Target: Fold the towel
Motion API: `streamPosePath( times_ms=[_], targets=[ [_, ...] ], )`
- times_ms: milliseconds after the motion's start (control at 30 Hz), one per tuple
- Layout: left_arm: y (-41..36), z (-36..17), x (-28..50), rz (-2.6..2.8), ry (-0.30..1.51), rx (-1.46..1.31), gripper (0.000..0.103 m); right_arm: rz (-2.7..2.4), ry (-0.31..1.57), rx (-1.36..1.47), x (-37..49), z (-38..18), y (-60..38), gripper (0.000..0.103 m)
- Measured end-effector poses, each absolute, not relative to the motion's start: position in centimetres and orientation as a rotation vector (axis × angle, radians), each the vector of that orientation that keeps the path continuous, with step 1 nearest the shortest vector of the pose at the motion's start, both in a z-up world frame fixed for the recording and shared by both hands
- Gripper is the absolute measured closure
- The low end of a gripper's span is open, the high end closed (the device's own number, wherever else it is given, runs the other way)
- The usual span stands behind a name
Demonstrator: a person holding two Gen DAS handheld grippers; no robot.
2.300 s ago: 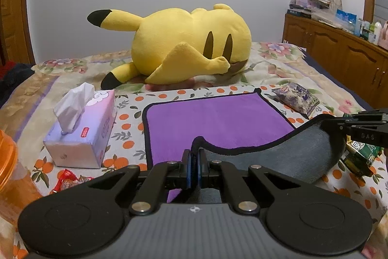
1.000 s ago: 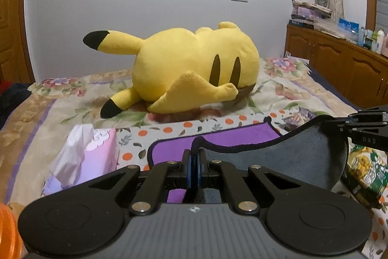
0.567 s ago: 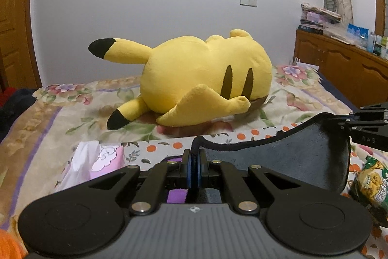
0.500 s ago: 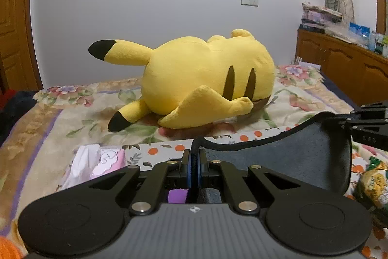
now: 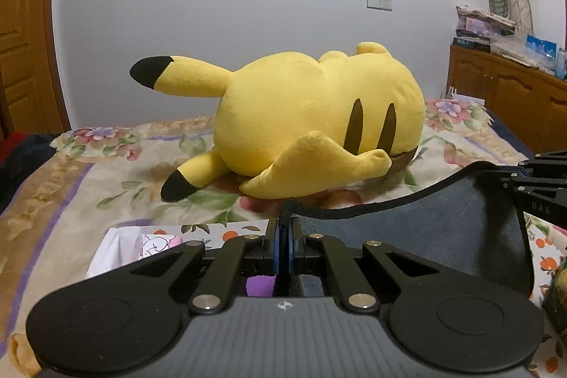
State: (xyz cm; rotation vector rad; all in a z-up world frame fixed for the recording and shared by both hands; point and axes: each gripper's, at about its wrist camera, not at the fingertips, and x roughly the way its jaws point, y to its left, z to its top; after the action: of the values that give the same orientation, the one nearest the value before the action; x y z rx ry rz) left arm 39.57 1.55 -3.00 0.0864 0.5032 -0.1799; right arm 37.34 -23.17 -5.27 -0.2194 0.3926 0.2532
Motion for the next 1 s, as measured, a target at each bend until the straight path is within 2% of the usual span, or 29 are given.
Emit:
streamPosePath(
  times_ms=[500, 1000],
  targets=[
    [0.2, -5.0, 41.8, -0.114, 0.476, 0.104, 0.098, 0.19, 0.436, -0.196, 39.9, -7.8, -23.0, 0.1],
    [-0.5, -7.7, 44.2, -0.096, 0.533, 0.151, 0.098, 0.167, 0.536, -0.242, 42.4, -9.5, -21.4, 0.1]
  ],
)
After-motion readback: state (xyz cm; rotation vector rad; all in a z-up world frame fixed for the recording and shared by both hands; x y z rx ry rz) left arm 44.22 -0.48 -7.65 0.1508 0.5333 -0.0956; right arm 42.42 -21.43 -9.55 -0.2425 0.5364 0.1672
